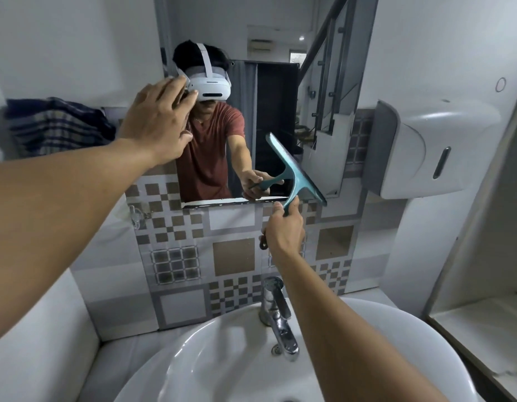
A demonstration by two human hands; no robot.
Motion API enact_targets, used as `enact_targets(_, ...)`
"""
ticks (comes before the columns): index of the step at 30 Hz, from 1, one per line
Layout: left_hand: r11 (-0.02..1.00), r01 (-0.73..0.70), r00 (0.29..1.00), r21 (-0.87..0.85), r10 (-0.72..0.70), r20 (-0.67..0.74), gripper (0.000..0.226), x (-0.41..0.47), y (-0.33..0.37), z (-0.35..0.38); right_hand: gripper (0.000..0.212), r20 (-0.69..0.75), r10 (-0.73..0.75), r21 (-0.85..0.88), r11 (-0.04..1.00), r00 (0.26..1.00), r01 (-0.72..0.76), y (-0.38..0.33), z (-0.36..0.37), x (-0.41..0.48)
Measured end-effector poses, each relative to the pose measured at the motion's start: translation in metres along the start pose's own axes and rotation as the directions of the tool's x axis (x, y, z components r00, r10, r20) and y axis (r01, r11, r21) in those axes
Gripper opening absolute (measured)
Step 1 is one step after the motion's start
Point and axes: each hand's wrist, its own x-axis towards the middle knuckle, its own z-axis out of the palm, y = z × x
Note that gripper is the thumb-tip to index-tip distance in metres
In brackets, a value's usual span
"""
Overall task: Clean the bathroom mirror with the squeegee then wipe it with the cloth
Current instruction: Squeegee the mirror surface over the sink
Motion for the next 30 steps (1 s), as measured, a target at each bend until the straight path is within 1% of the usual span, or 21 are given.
enact_targets(2, 1.0, -0.01, 1.0, 0.007, 0.01, 0.009, 0.084, 0.0, -0.003, -0.001, 0.057, 0.005, 0.008, 0.063, 0.998, 1.0, -0.008, 0.0, 0.004, -0.002)
enact_targets(5, 1.0, -0.021, 1.0, 0.01, 0.021, 0.007, 0.084, 0.001, -0.006, 0.0, 0.05, 0.014, 0.018, 0.106, 0.994, 1.0, -0.019, -0.002, 0.012, -0.008)
enact_targets(9, 0.998, -0.037, 0.999, 0.047, 0.038, -0.012, 0.08, 0.001, -0.008, 0.001, 0.052, 0.033, 0.033, 0.168, 0.985, 0.999, -0.038, 0.0, 0.028, -0.019)
enact_targets(14, 0.996, -0.053, 0.998, 0.065, 0.054, -0.015, 0.068, 0.003, -0.013, -0.003, 0.054, 0.078, 0.0, 0.099, 0.995, 0.997, -0.008, 0.023, 0.053, -0.04)
enact_targets(17, 0.996, -0.06, 0.998, 0.066, 0.06, -0.004, 0.068, 0.004, -0.015, -0.004, 0.059, 0.095, -0.03, 0.092, 0.996, 0.995, 0.022, 0.03, 0.06, -0.052)
enact_targets(20, 0.997, -0.037, 0.999, 0.063, 0.037, 0.002, 0.072, 0.003, -0.016, -0.004, 0.06, 0.089, -0.014, 0.087, 0.996, 0.996, 0.006, 0.03, 0.069, -0.057)
enact_targets(23, 0.996, -0.043, 0.999, 0.078, 0.043, 0.001, 0.073, 0.004, -0.017, -0.005, 0.061, 0.092, -0.003, 0.055, 0.998, 0.996, -0.002, 0.031, 0.076, -0.061)
enact_targets(25, 0.995, -0.048, 0.999, 0.082, 0.047, 0.006, 0.072, 0.005, -0.018, -0.006, 0.059, 0.115, -0.031, 0.033, 0.999, 0.993, 0.028, 0.036, 0.077, -0.067)
enact_targets(28, 0.996, -0.041, 0.999, 0.077, 0.041, 0.008, 0.071, 0.004, -0.017, -0.007, 0.053, 0.192, -0.099, -0.023, 0.994, 0.976, 0.106, 0.042, 0.081, -0.085)
enact_targets(30, 0.996, -0.036, 0.999, 0.078, 0.036, 0.006, 0.07, 0.003, -0.015, -0.006, 0.053, 0.208, -0.109, -0.035, 0.992, 0.972, 0.119, 0.045, 0.084, -0.093)
